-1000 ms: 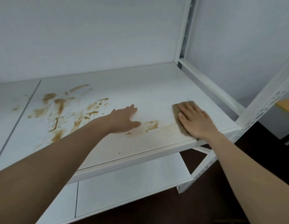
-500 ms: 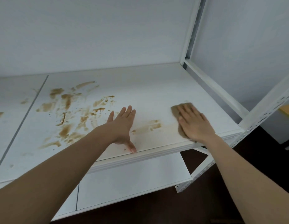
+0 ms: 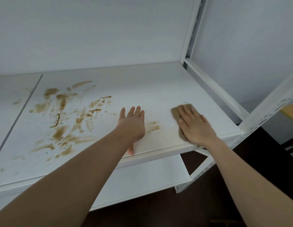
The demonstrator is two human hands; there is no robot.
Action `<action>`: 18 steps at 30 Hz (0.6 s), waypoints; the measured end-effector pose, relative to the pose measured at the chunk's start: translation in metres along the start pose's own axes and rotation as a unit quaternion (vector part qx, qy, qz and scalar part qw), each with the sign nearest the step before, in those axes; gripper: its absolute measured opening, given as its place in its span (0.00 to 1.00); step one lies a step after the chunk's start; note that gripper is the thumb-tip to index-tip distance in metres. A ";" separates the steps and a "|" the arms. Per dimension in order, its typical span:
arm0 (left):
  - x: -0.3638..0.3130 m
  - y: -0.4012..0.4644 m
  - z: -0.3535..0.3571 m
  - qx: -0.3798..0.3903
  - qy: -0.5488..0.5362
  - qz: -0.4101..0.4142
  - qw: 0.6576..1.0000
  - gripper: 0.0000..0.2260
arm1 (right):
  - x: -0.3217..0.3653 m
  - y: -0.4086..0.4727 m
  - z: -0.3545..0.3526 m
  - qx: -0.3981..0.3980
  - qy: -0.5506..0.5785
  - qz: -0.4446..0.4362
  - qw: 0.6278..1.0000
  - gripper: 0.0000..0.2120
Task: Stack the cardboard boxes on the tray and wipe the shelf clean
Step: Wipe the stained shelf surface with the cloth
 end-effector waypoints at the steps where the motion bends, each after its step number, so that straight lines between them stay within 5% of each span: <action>1: -0.002 0.001 -0.001 -0.005 0.004 0.005 1.000 0.38 | -0.008 0.009 -0.001 -0.006 0.006 0.035 0.999 0.26; 5: -0.007 0.003 -0.004 -0.011 0.011 0.019 1.000 0.38 | 0.000 0.023 0.002 -0.016 0.024 0.082 0.996 0.27; 13: -0.005 0.015 -0.003 0.022 0.030 -0.010 0.999 0.49 | 0.050 -0.033 0.015 -0.095 0.060 -0.061 0.992 0.25; 18: -0.005 0.015 -0.002 0.017 0.029 -0.019 0.999 0.45 | 0.058 -0.053 0.000 -0.113 0.289 -0.020 0.950 0.19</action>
Point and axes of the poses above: each hand's wrist, its own y-axis towards the middle knuckle, its own z-axis out of the palm, x = y × z, the point moved 2 cm from there along y, towards the middle knuckle, and after that the axes turned 2 degrees about z, right-handed, at the moved point
